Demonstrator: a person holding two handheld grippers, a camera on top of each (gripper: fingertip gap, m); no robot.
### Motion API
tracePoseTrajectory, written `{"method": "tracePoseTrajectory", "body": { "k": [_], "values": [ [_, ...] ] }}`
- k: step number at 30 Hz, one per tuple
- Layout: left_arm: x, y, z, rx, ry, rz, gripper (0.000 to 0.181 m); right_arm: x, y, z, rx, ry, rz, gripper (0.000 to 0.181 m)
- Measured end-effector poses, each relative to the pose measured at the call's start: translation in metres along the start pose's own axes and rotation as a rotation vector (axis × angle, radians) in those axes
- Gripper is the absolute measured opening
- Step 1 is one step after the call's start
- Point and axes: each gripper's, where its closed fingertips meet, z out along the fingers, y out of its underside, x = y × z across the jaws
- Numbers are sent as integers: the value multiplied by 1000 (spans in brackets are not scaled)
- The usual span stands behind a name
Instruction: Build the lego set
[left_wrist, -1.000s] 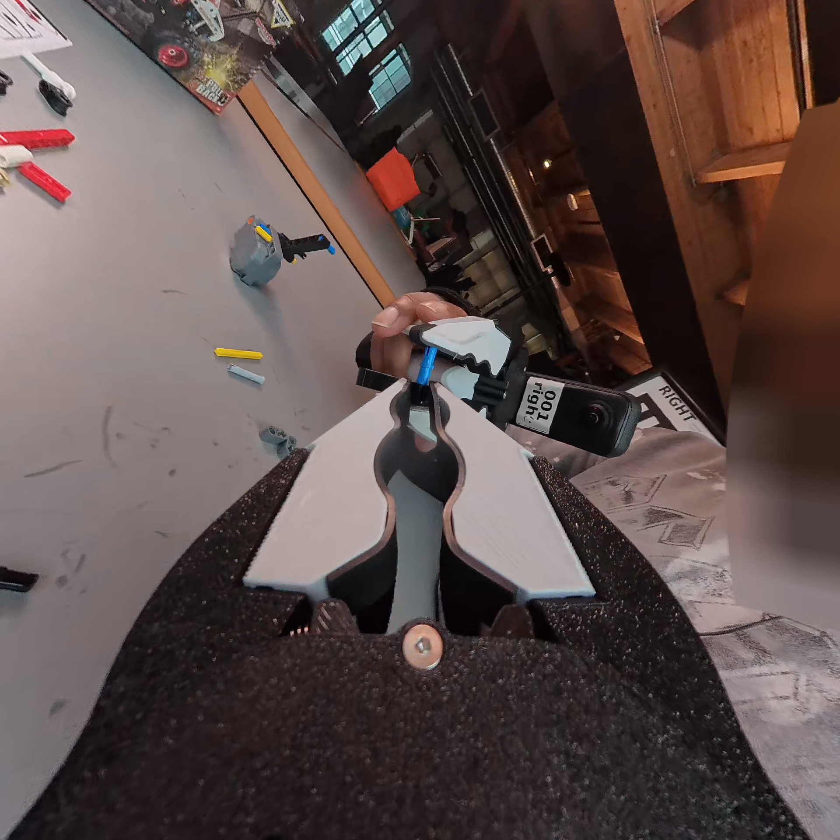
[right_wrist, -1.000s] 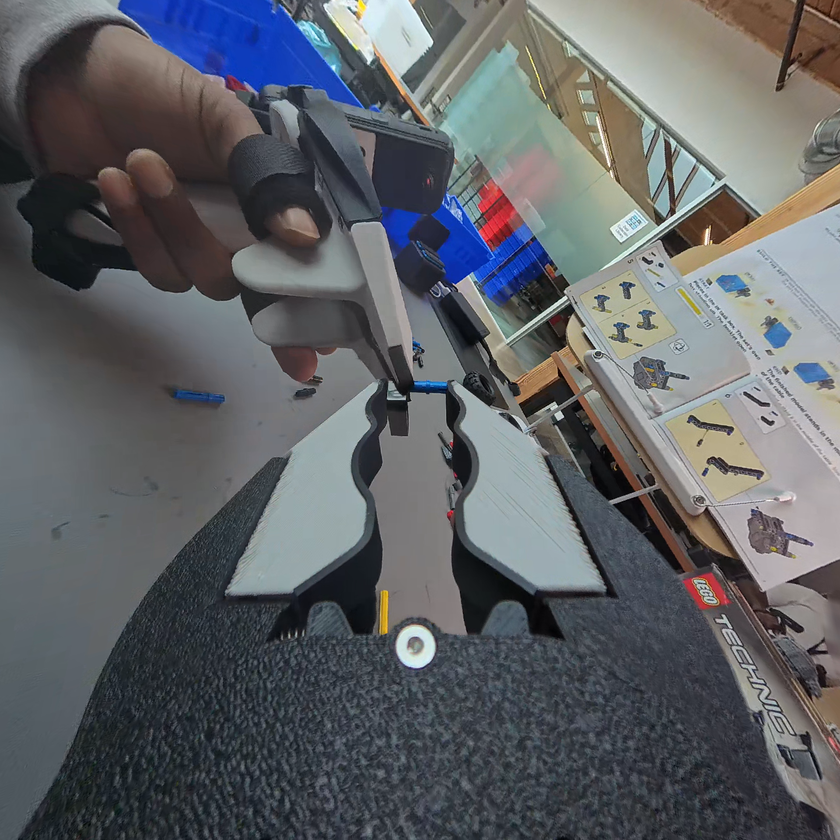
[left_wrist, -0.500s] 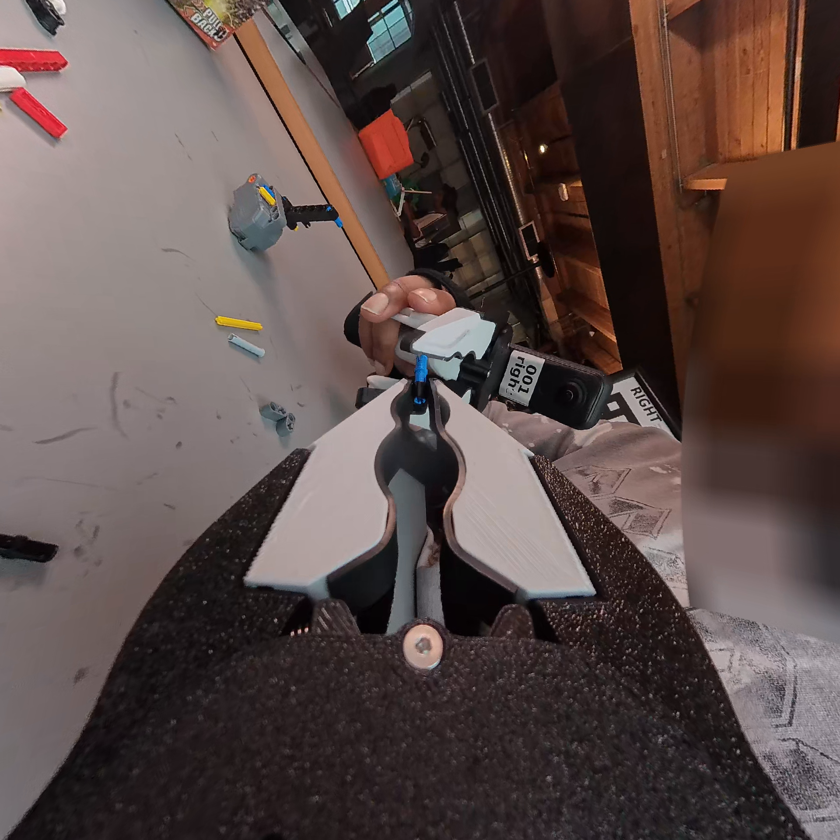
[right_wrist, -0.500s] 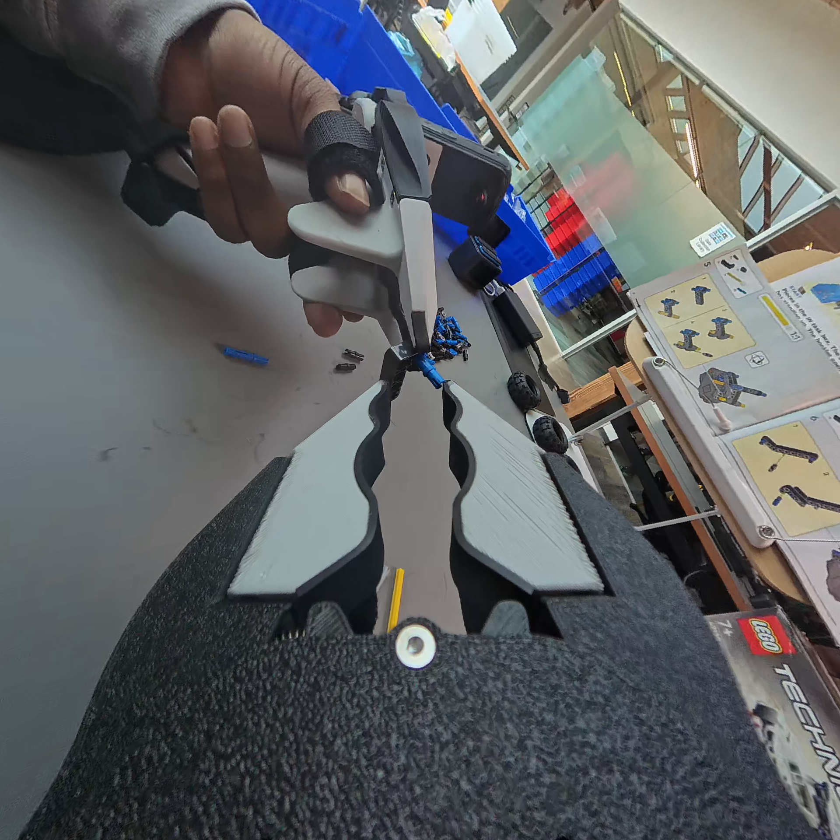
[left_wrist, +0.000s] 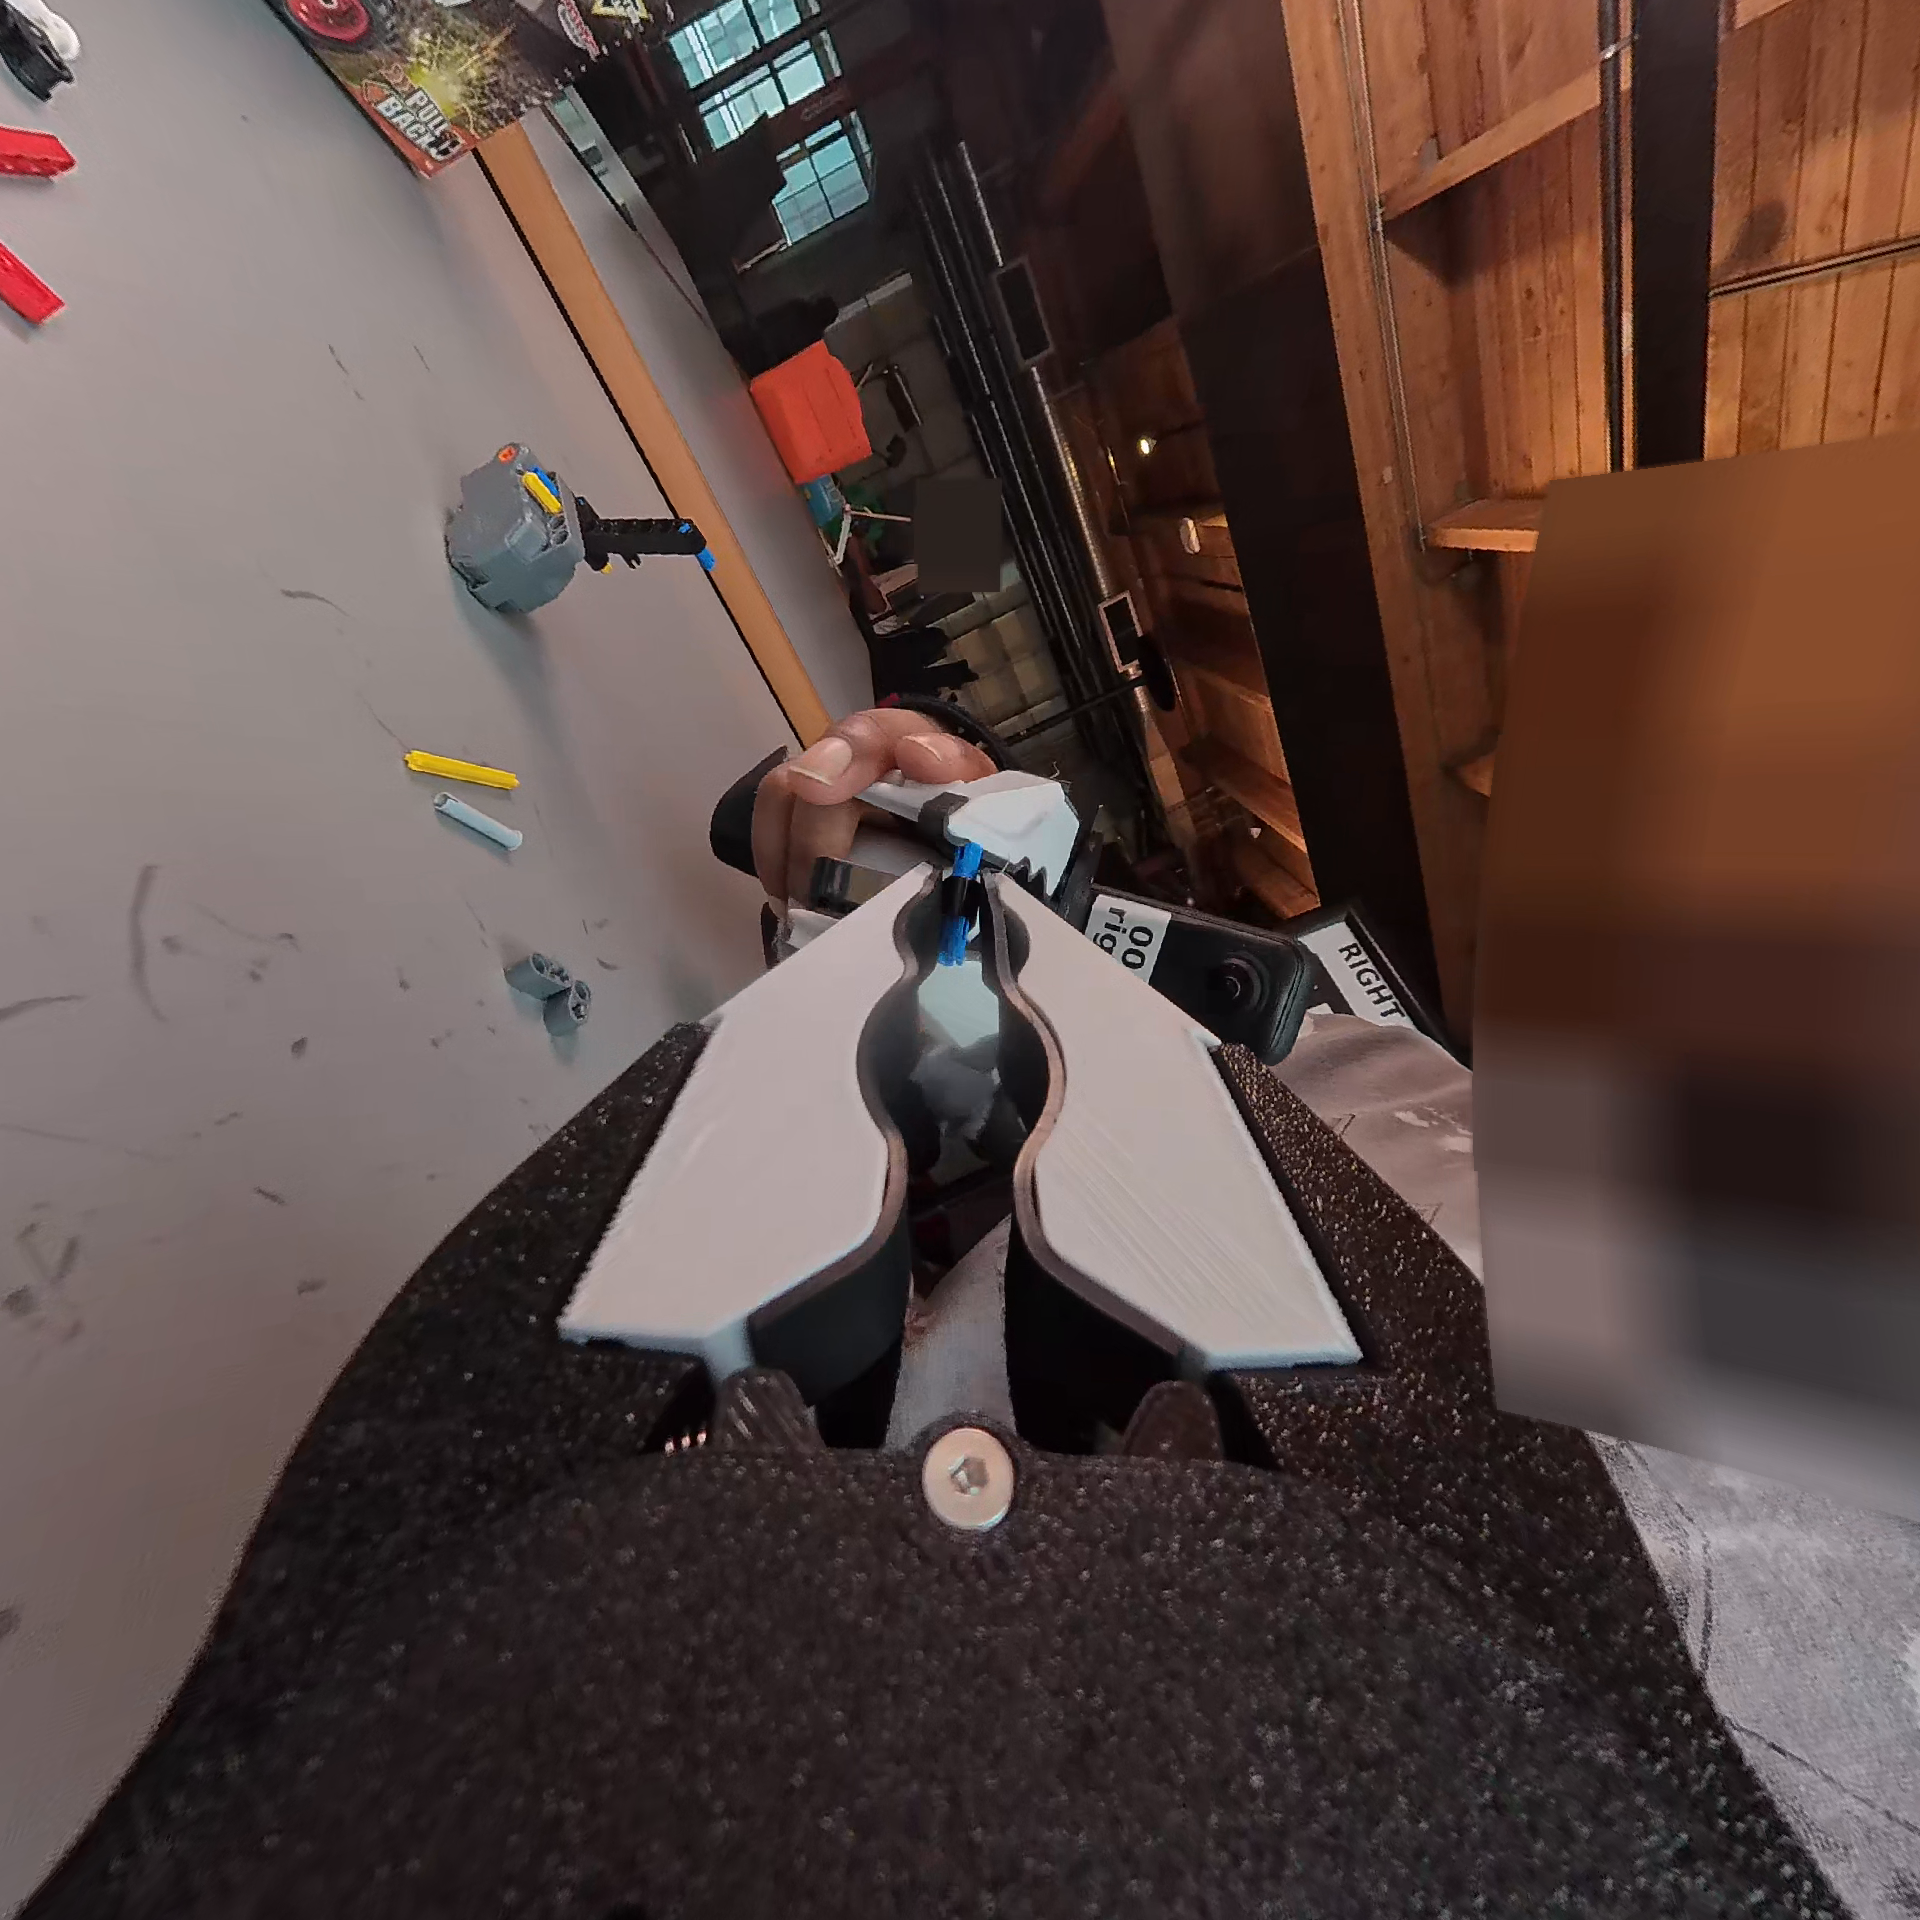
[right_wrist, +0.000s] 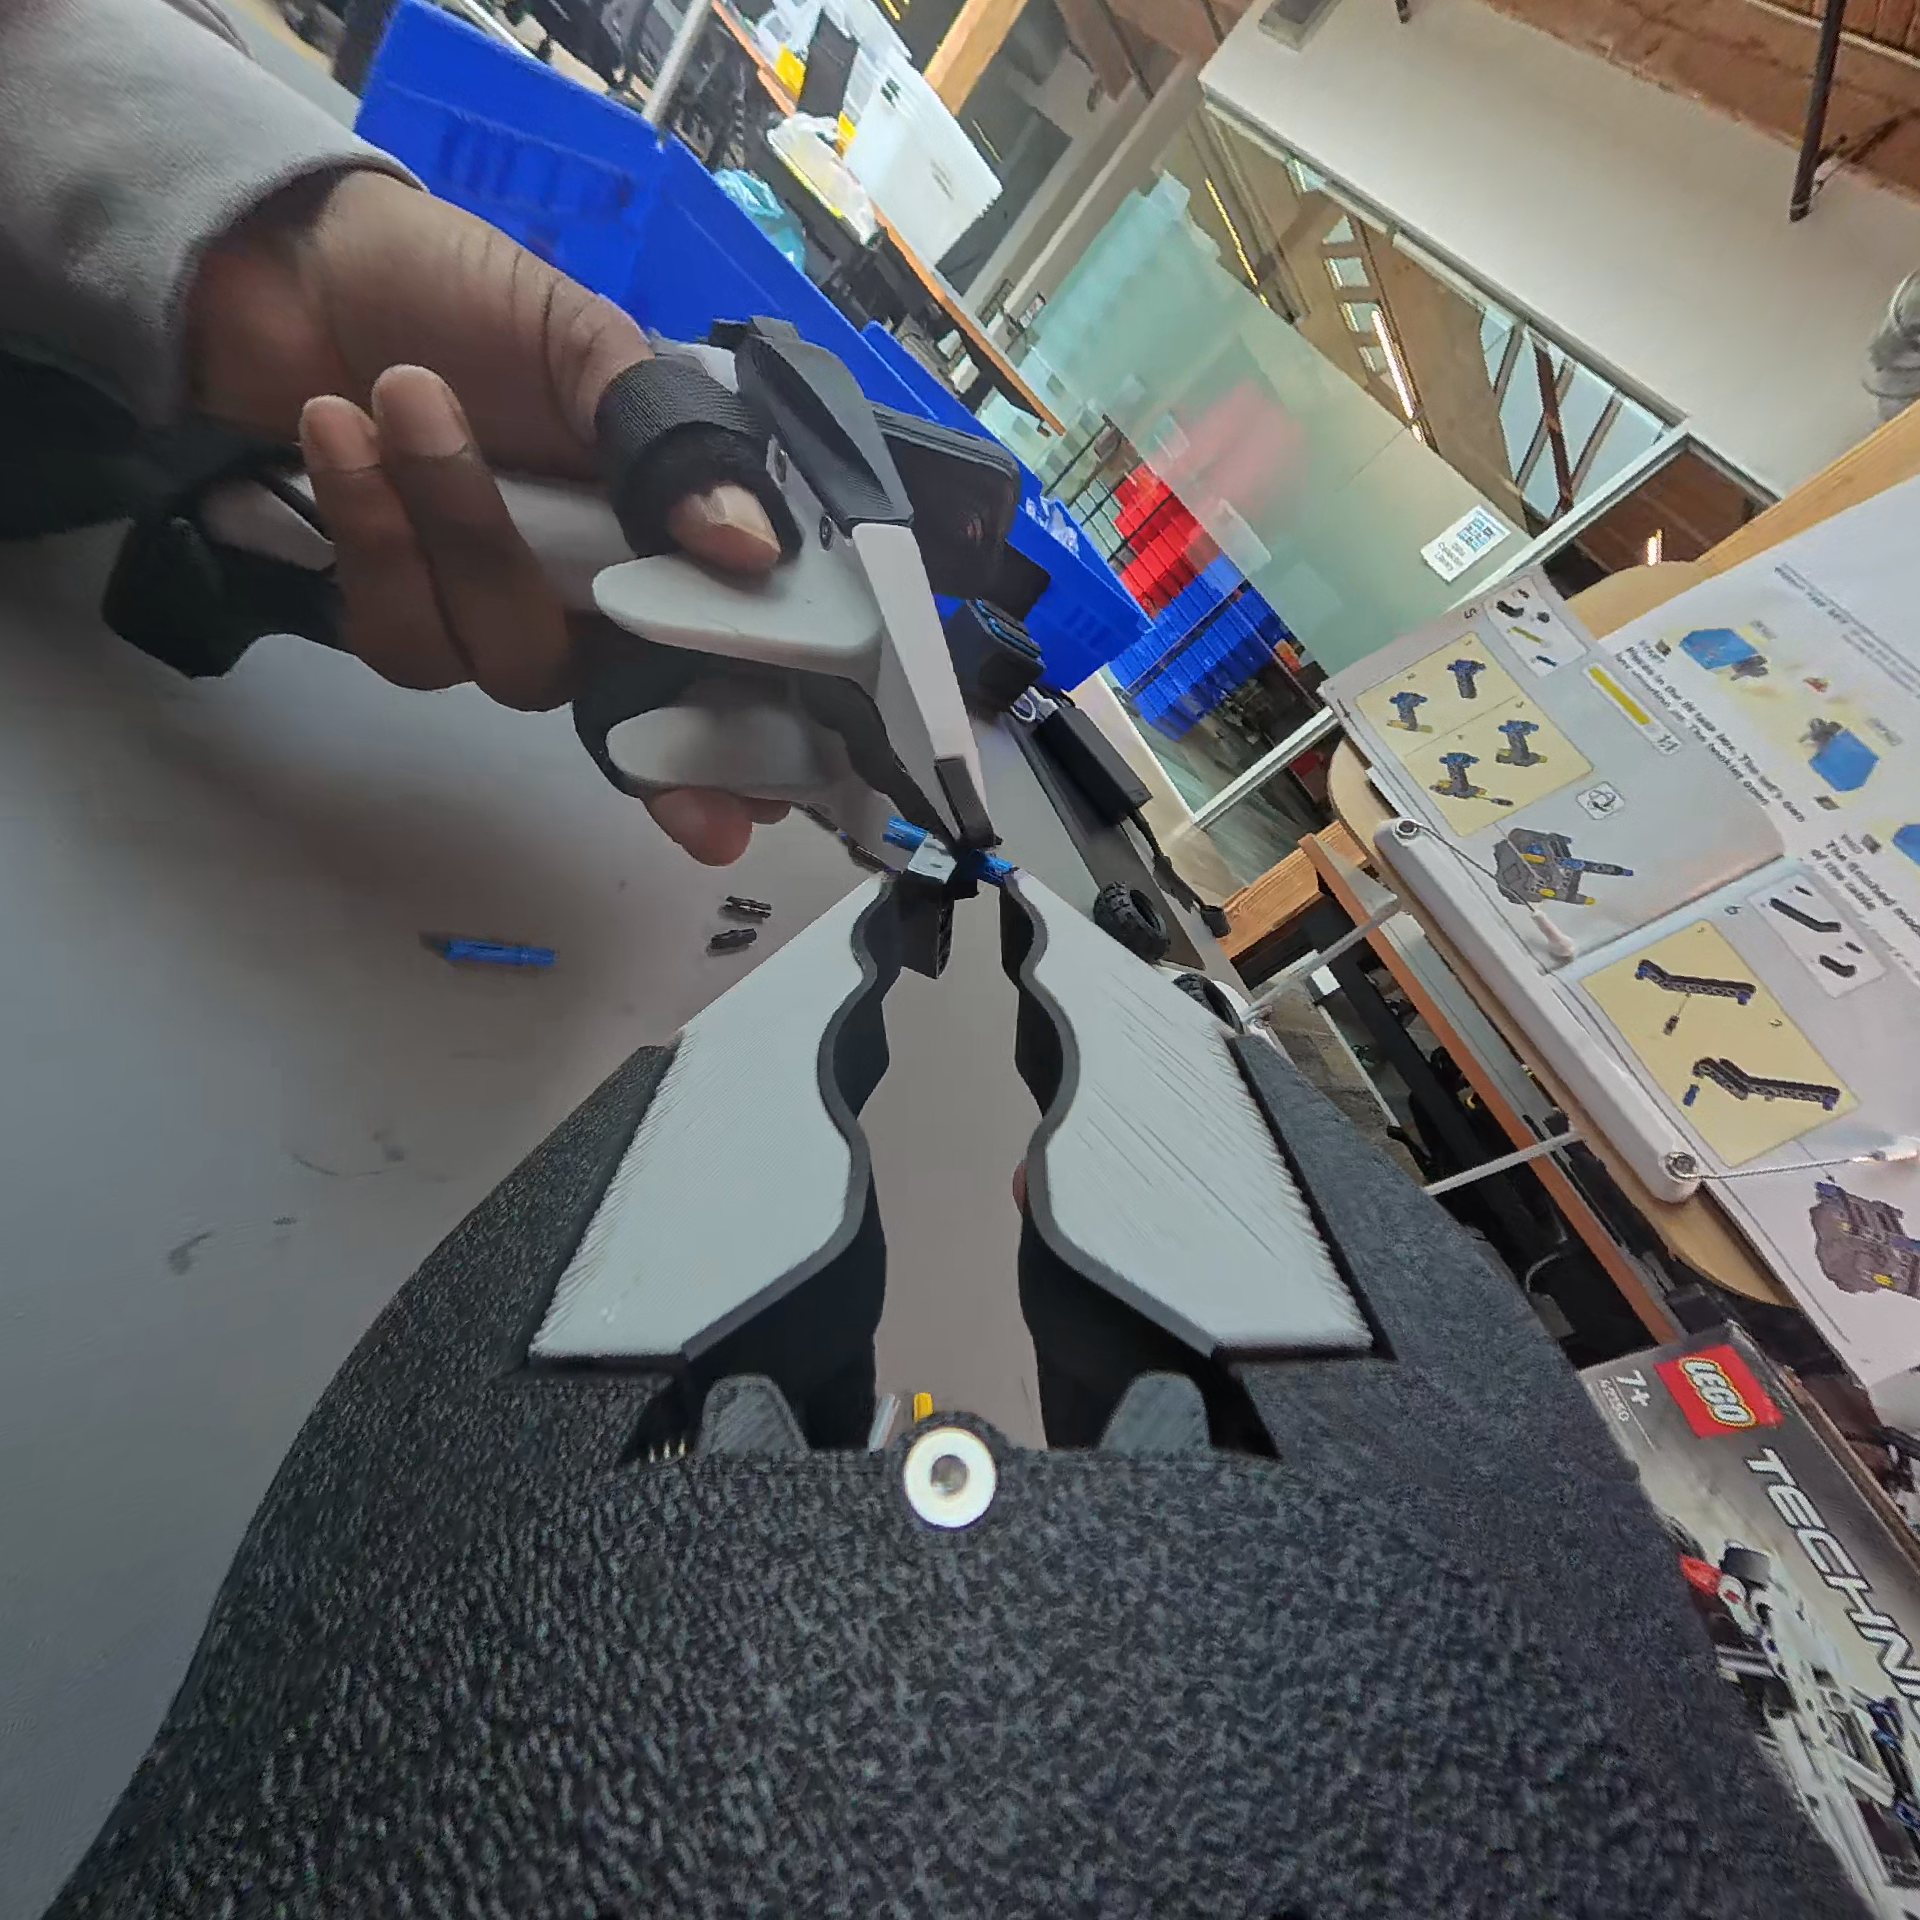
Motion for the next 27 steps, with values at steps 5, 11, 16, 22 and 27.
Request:
{"method": "tracePoseTrajectory", "body": {
  "k": [5,11,16,22,27],
  "values": [
    [-2,2,-2,1,-8,-9,5,-3,1,1,-14,-9,-35,17],
    [-11,3,-3,7,-36,-24,5,-9,9,3,-49,-20,-54,17],
    [-10,-7,-2,22,-66,66,7,-3,10,9,-67,-14,28,18],
    [0,-7,-5,-36,-176,339,15,11,4,5,-16,79,-12,19],
    [-1,-1,-5,-85,-236,448,7,5,0,6,2,82,-65,20]
  ]
}}
